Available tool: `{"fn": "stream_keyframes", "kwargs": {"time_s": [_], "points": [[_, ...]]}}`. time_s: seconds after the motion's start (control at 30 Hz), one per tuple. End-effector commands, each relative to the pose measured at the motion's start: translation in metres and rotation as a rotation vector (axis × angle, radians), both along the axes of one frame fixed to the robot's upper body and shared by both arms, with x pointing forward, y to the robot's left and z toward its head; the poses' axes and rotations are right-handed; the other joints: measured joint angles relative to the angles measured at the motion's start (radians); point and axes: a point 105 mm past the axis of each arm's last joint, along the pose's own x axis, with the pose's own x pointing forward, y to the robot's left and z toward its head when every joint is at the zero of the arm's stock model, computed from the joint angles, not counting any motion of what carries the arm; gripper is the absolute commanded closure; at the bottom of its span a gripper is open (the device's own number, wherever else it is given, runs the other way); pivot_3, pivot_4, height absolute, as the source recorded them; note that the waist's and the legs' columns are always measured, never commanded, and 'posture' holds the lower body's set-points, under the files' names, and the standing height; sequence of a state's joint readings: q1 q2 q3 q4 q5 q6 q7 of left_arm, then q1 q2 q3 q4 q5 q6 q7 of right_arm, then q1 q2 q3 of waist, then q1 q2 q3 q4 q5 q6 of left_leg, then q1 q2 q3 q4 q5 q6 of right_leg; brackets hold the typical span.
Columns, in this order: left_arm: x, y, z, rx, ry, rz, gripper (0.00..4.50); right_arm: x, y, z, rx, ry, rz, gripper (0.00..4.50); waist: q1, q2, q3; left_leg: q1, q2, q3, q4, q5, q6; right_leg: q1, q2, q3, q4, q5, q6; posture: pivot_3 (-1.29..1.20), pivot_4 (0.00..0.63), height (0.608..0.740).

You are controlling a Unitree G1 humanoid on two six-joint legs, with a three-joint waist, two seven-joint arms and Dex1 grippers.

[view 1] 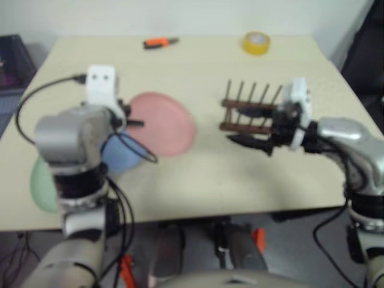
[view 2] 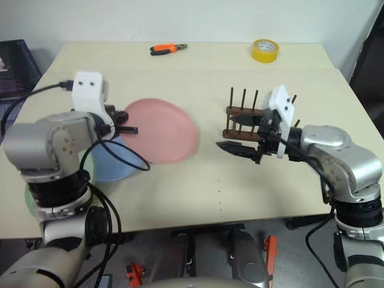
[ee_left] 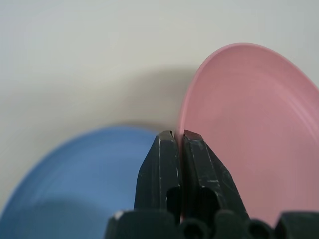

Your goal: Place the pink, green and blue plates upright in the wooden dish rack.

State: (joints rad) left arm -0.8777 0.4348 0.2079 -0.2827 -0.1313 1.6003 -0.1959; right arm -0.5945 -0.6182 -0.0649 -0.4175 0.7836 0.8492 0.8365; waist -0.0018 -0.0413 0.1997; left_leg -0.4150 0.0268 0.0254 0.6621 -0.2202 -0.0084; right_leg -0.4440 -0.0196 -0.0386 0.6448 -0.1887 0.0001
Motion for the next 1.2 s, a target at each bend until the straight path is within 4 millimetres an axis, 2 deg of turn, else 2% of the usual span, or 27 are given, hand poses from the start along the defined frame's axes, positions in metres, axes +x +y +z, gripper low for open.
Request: {"fn": "stream_keyframes", "kwargs": {"time_s": [0.03, 0.13, 0.23, 0.33, 0.5, 0.7, 0.93, 1.1, 1.13, 1.2], "points": [[0.012, -0.017, 0.053, 0.0, -0.166, -0.079, 4.46, 0.003, 0.021, 0.023, 0.076, -0.088, -0.004, 0.16, -0.001, 0.0, 0.0, 0.0, 0.0, 0.0, 0.0, 0.0, 0.0, 0.0, 0.0, 0.0, 0.0, 0.0, 0.0, 0.0, 0.15, 0.74], [0.019, -0.025, 0.065, 0.032, -0.185, -0.131, 4.46, 0.034, 0.048, 0.01, -0.06, -0.23, -0.165, 0.16, -0.004, 0.001, 0.0, 0.001, 0.0, 0.001, 0.0, 0.0, 0.0, 0.0, 0.0, 0.001, 0.0, 0.0, 0.0, 0.0, 0.15, 0.74], [0.023, -0.029, 0.07, 0.057, -0.191, -0.167, 4.46, 0.033, 0.081, -0.015, -0.171, -0.316, -0.11, 0.16, -0.007, 0.001, 0.0, 0.003, 0.0, 0.002, -0.002, 0.0, 0.0, 0.0, 0.0, 0.003, 0.0, 0.0, 0.0, 0.0, 0.15, 0.74], [0.025, -0.039, 0.077, 0.064, -0.205, -0.21, 4.46, 0.044, 0.099, -0.03, -0.224, -0.37, -0.142, 0.16, -0.007, 0.001, 0.0, -0.002, 0.0, 0.002, -0.002, 0.0, 0.0, -0.004, 0.0, 0.002, 0.001, 0.0, 0.0, 0.0, 0.15, 0.74], [0.026, -0.042, 0.085, 0.07, -0.216, -0.224, 4.46, 0.053, 0.112, -0.048, -0.285, -0.42, -0.142, 0.16, -0.003, 0.001, 0.0, -0.005, -0.001, 0.001, 0.0, 0.0, 0.0, -0.006, -0.001, 0.003, 0.001, 0.0, 0.0, 0.0, 0.15, 0.74], [0.024, -0.045, 0.085, 0.04, -0.198, -0.236, 4.46, 0.061, 0.116, -0.056, -0.326, -0.473, -0.152, 0.16, -0.004, 0.001, 0.0, -0.003, -0.001, 0.002, 0.0, 0.0, 0.0, -0.005, -0.001, 0.004, 0.001, 0.001, 0.0, 0.0, 0.15, 0.74], [0.024, -0.039, 0.079, 0.057, -0.189, -0.217, 4.5, 0.065, 0.12, -0.044, -0.273, -0.51, -0.172, 2.46, -0.009, 0.001, 0.0, -0.002, 0.001, 0.001, -0.001, 0.0, 0.0, -0.005, 0.0, 0.004, 0.002, 0.001, 0.0, 0.0, 0.15, 0.74], [0.024, -0.038, 0.077, 0.055, -0.187, -0.212, 4.5, 0.065, 0.124, -0.04, -0.252, -0.524, -0.169, 4.34, -0.01, 0.001, 0.0, -0.002, 0.001, 0.002, 0.0, 0.0, 0.0, -0.005, 0.0, 0.004, 0.002, 0.001, 0.0, 0.0, 0.15, 0.74], [0.024, -0.039, 0.077, 0.052, -0.187, -0.217, 4.5, 0.066, 0.123, -0.04, -0.252, -0.527, -0.17, 4.48, -0.009, 0.001, 0.0, -0.002, 0.001, 0.001, 0.0, 0.0, 0.0, -0.005, 0.0, 0.004, 0.002, 0.001, 0.0, 0.0, 0.15, 0.74], [0.022, -0.044, 0.077, 0.042, -0.183, -0.238, 4.5, 0.067, 0.121, -0.039, -0.254, -0.533, -0.172, 4.48, -0.009, 0.001, 0.0, -0.002, 0.001, 0.002, 0.0, 0.0, 0.0, -0.005, 0.0, 0.004, 0.002, 0.001, 0.0, 0.0, 0.15, 0.74]]}}
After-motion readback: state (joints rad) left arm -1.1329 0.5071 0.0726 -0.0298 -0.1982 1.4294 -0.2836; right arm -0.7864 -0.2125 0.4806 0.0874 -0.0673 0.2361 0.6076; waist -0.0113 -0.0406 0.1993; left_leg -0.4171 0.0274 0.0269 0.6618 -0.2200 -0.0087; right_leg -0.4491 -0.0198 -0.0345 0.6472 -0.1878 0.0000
